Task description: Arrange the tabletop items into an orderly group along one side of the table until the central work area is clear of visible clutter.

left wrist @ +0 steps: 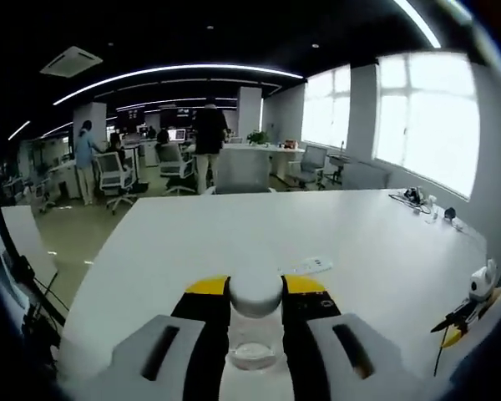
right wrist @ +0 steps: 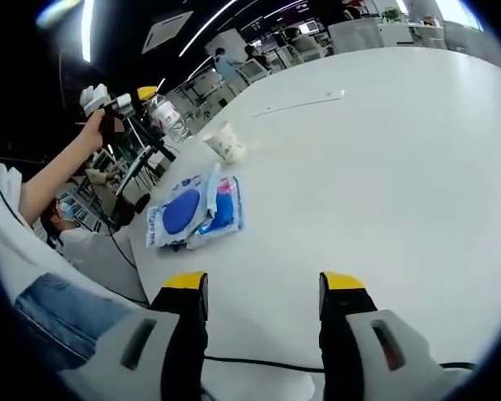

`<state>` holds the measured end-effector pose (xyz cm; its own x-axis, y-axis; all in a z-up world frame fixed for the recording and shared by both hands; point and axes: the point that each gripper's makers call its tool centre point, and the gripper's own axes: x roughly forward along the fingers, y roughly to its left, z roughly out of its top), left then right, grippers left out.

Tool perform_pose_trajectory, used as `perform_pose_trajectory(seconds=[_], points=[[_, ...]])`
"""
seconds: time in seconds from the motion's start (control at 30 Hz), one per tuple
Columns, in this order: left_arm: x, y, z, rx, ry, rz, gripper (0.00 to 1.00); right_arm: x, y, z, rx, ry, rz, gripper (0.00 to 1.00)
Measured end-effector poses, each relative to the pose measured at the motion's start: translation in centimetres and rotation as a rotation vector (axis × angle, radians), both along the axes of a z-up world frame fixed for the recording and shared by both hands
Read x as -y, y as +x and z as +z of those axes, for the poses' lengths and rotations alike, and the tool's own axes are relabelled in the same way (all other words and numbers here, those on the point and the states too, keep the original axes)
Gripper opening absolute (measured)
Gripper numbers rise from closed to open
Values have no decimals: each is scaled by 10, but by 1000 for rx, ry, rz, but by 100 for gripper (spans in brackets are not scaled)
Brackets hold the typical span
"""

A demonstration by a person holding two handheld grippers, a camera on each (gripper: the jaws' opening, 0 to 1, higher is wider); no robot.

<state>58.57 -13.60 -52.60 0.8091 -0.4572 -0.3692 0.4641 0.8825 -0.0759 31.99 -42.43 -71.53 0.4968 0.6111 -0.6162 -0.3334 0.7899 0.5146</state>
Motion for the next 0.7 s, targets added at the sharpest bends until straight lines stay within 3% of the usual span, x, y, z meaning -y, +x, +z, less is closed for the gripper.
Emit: perform_pose_trajectory(seconds=[0.7], points=[[17, 4, -57, -118, 25, -27, 21, 6, -1, -8, -30, 1, -20, 52]])
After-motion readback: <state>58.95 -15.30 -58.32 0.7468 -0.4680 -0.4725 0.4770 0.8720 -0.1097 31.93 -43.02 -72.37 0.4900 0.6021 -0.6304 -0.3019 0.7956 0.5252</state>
